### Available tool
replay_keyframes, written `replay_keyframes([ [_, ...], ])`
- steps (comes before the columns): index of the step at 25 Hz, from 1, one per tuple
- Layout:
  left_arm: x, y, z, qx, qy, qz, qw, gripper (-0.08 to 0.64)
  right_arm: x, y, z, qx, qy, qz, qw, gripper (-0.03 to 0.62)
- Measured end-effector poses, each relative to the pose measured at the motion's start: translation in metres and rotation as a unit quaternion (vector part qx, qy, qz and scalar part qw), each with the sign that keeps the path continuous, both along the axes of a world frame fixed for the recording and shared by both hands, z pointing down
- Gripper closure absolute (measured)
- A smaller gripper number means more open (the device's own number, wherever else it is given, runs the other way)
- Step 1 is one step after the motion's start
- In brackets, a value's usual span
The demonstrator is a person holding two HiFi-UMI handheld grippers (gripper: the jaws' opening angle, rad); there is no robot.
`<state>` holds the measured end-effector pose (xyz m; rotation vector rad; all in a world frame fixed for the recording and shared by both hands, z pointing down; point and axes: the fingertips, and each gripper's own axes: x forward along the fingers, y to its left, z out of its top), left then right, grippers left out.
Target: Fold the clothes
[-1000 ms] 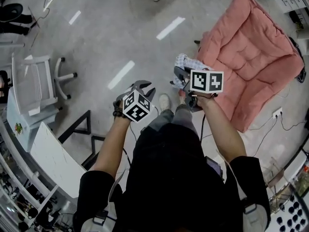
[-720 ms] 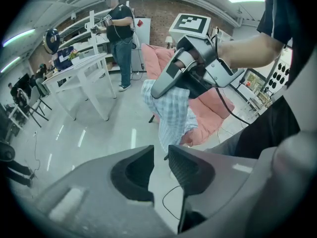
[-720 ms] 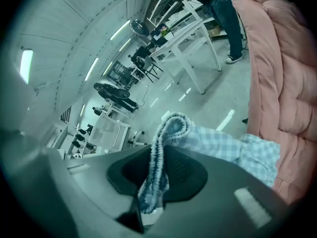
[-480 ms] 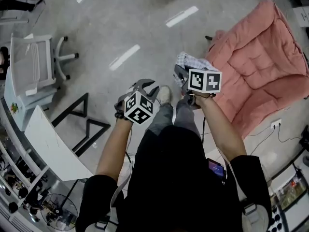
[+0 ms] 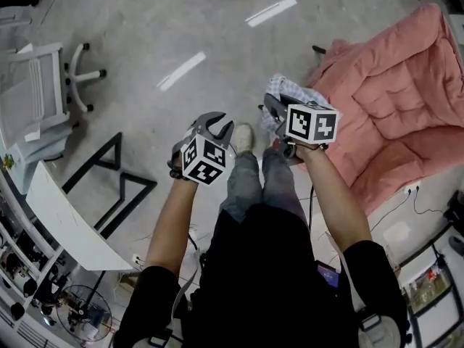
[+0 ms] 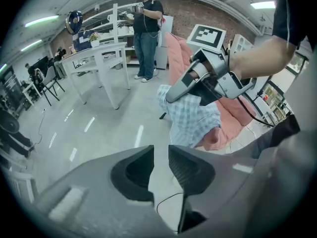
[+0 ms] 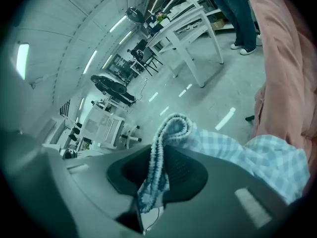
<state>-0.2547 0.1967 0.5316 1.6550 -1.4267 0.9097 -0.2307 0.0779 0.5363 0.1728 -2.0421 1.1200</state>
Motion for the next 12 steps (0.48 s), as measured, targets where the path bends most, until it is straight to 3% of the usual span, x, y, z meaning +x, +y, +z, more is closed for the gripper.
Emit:
replay_keyframes([
  [4,-0.013,0.011,0.025,-0.003,-0.003,-0.047,0.9989,0.460,0.000,0.005,0.040,0.000,0.020,0.003,1.000,0.514],
  [7,-0.013,0.023,0.049,-0.007,0.016,-0.075,0.9970,0.460,0.003,0.010,0.077,-0.001,0.051,0.018,0.999,0.514],
  [12,-0.002,0.034,0.081,-0.015,0.026,-0.088,0.9956,0.460,0.007,0.017,0.112,-0.002,0.074,0.010,0.997,0.509],
])
